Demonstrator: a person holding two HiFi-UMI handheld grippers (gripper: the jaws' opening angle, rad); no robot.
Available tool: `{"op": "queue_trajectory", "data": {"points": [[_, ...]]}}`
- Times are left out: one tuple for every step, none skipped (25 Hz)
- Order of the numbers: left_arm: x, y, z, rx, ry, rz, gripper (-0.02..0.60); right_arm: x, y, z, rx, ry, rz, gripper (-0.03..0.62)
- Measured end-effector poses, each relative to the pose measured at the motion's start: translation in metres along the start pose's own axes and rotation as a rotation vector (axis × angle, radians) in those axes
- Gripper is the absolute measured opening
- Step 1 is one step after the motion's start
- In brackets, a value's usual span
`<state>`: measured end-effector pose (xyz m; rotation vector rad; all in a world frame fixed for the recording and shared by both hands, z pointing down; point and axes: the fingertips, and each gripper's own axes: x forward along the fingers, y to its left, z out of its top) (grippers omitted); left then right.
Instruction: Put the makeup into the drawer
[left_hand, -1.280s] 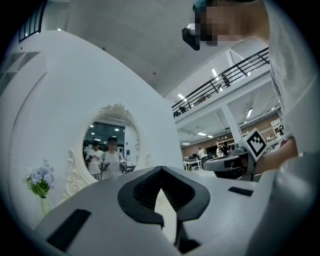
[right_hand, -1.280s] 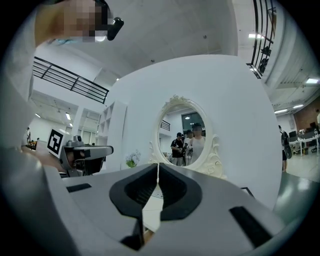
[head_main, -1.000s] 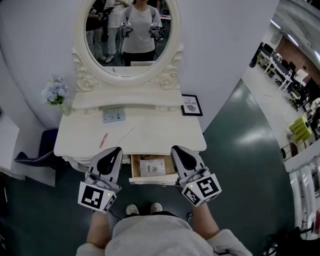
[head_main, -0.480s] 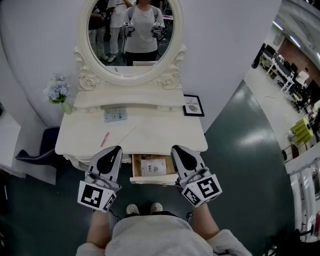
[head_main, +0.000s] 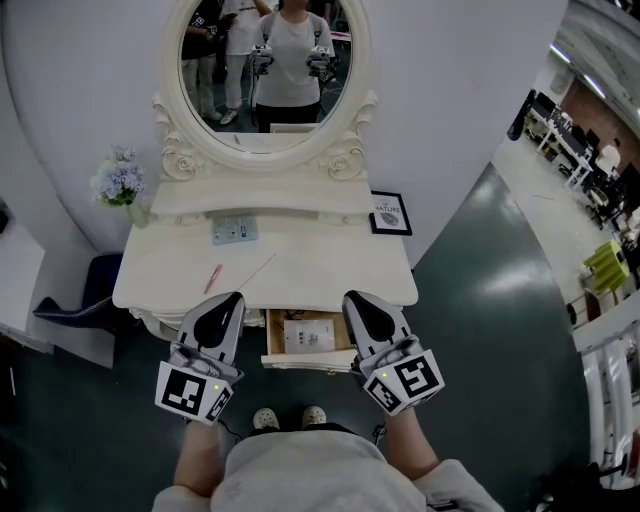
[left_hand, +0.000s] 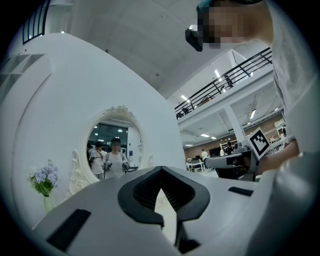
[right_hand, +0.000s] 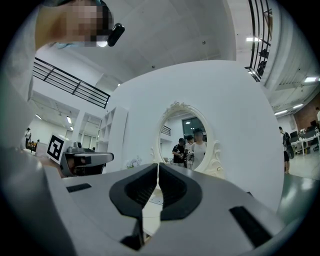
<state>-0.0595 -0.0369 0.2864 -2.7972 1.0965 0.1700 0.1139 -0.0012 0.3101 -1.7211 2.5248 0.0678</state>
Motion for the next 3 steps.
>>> {"op": "queue_trajectory", "data": {"points": [[0.0002, 0.0001, 0.0004, 0.000, 0.001, 0.000, 0.012, 0.0002, -0.0002, 0.0011, 0.000, -0.001, 0.000, 0.025], [0.0005, 0.0003, 0.0008, -0.001, 0.002, 0.001, 0.012, 0.0004, -0.0005, 0.0020, 0.000, -0.002, 0.000, 0.025], [0.0007, 0.0006, 0.0012, -0.002, 0.002, 0.001, 0.012, 0.0007, -0.0007, 0.0029, 0.000, -0.003, 0.000, 0.025]]}}
